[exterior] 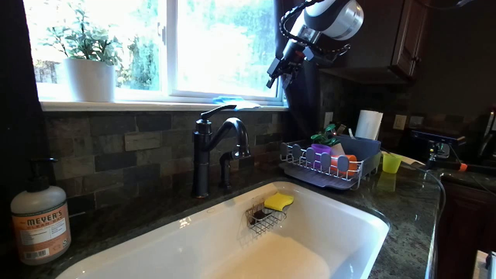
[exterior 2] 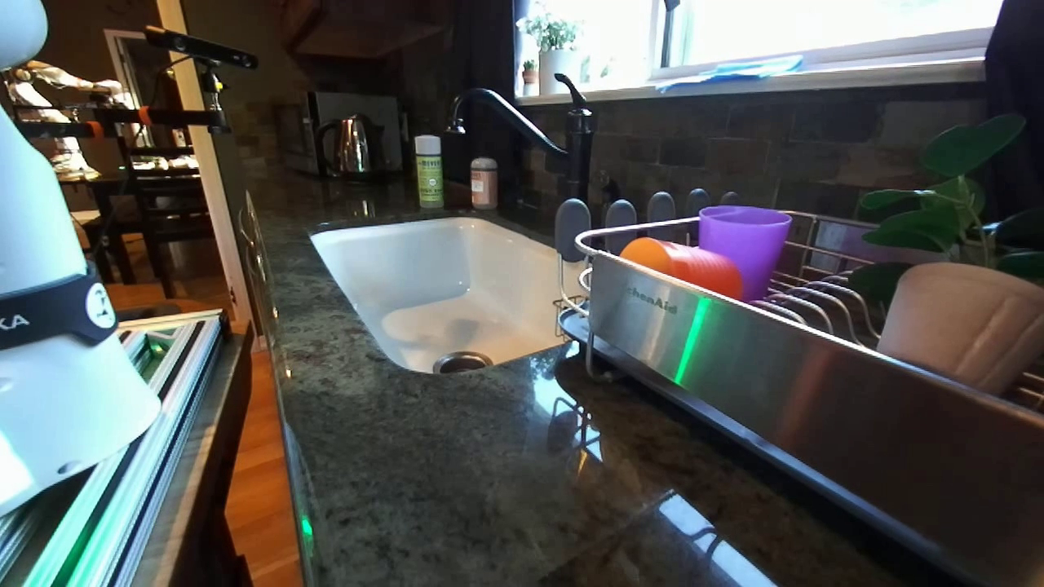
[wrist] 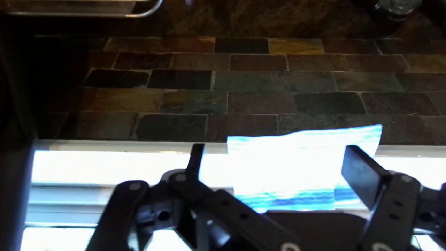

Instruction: Pick up the blue cloth and wipe the counter

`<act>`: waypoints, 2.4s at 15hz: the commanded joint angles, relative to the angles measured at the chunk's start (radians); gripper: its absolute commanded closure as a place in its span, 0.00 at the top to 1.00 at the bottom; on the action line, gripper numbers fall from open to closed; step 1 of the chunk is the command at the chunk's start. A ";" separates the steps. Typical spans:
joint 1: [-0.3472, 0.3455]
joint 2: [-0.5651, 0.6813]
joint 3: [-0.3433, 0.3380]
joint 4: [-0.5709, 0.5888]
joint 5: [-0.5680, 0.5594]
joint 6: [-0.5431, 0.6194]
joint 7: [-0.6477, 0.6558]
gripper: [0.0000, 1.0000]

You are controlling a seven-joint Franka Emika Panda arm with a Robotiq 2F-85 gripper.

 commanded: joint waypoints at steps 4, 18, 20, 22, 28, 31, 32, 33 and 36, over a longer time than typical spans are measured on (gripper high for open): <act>-0.002 0.267 0.028 0.328 0.040 -0.032 -0.058 1.00; 0.010 0.368 0.062 0.365 0.004 0.032 -0.077 1.00; 0.014 0.385 0.068 0.373 -0.003 0.066 -0.089 1.00; 0.018 0.407 0.065 0.385 -0.019 0.075 -0.083 1.00; 0.002 0.467 0.087 0.412 0.021 0.097 -0.091 1.00; 0.001 0.472 0.085 0.425 0.024 0.093 -0.077 0.68; 0.001 0.470 0.084 0.428 0.024 0.090 -0.073 0.59; 0.000 0.468 0.084 0.429 0.025 0.086 -0.070 0.51; 0.003 0.458 0.081 0.432 0.021 0.079 -0.056 0.27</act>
